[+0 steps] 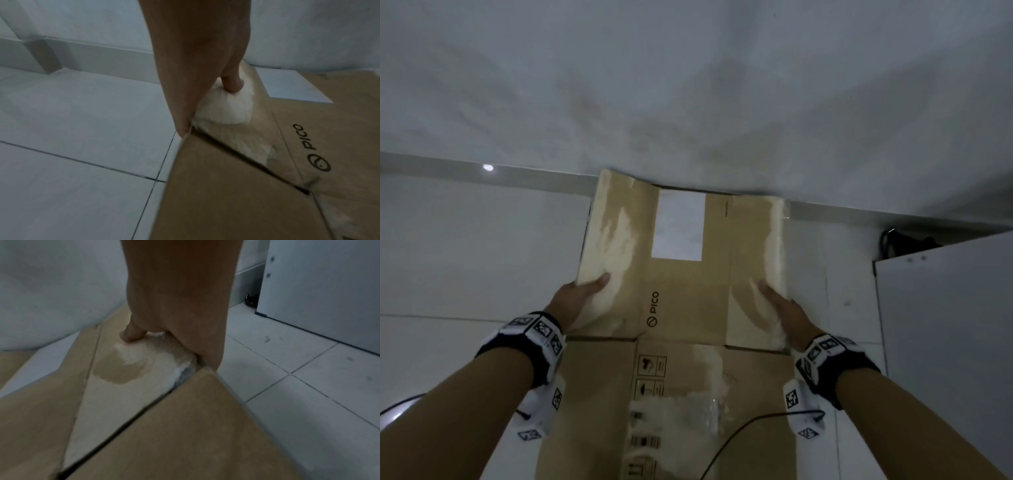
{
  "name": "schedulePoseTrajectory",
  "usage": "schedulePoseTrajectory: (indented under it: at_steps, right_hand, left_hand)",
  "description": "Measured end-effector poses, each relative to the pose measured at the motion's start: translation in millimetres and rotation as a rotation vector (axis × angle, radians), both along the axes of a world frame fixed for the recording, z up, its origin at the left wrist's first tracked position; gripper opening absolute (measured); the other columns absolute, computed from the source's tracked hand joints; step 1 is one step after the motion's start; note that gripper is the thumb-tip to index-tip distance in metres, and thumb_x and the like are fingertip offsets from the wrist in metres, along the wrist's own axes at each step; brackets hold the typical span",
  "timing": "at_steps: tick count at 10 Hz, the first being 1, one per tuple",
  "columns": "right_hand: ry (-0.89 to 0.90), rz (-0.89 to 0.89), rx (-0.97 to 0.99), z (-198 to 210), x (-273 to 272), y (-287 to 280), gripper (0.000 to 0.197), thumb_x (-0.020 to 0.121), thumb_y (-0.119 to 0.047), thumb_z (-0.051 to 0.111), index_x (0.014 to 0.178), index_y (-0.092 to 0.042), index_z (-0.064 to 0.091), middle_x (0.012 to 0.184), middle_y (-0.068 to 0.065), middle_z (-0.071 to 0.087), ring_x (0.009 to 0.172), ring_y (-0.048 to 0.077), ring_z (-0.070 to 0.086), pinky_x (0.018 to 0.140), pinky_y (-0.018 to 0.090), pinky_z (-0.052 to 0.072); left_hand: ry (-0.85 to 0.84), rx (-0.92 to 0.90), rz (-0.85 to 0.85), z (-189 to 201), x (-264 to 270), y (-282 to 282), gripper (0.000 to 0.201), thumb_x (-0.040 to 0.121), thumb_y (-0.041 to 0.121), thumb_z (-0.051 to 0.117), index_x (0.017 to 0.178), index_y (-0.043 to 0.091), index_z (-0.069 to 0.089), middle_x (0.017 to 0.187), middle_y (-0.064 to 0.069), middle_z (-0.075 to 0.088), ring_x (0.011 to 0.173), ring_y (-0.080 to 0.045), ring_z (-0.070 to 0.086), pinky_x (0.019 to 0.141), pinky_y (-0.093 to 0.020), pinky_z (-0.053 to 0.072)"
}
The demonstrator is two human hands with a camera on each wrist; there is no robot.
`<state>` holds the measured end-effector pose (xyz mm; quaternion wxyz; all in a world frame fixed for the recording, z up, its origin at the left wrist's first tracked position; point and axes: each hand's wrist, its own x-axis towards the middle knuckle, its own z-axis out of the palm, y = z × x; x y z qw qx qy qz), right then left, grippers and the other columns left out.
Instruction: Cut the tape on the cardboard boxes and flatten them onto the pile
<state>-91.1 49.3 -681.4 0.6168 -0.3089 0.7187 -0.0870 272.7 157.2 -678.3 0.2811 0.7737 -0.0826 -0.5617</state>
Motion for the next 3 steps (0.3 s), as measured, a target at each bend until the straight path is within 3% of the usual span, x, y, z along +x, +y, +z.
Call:
schedulePoseTrajectory:
  at_steps: [1, 2, 3]
  right_hand:
    - [0.005, 0.002, -0.04, -22.9, -1.3, -7.6, 0.116, 0.038, -0.085, 0.075, 0.132, -0.019, 0.055, 0.109, 0.0, 0.066, 0.092, 0.021, 0.062, 0.081, 0.035, 0.052]
    - [0.14, 0.051, -0.137, -32.3, 0.5, -8.6, 0.114, 0.058, -0.077, 0.074, 0.149, -0.019, 0.036, 0.138, 0.006, 0.055, 0.119, 0.028, 0.055, 0.097, 0.039, 0.046]
    - [0.334, 0.102, -0.262, -35.6, 11.0, -2.9, 0.099, 0.079, -0.058, 0.071, 0.154, -0.02, 0.02, 0.148, 0.014, 0.043, 0.129, 0.035, 0.048, 0.105, 0.044, 0.042]
  left_hand:
    - [-0.115, 0.009, -0.05, -26.4, -2.0, -1.3, 0.062, 0.082, 0.044, 0.071, 0.126, 0.004, 0.055, 0.12, -0.008, 0.057, 0.102, -0.021, 0.051, 0.091, -0.028, 0.037]
    - [-0.303, 0.017, -0.066, -45.6, 4.6, -1.6, 0.087, 0.071, 0.052, 0.077, 0.138, 0.006, 0.047, 0.131, -0.012, 0.057, 0.115, -0.028, 0.054, 0.098, -0.036, 0.042]
    - [-0.504, 0.068, -0.124, -45.1, -3.8, -8.3, 0.093, 0.081, 0.037, 0.074, 0.151, 0.007, 0.019, 0.146, -0.02, 0.041, 0.13, -0.036, 0.042, 0.107, -0.047, 0.037]
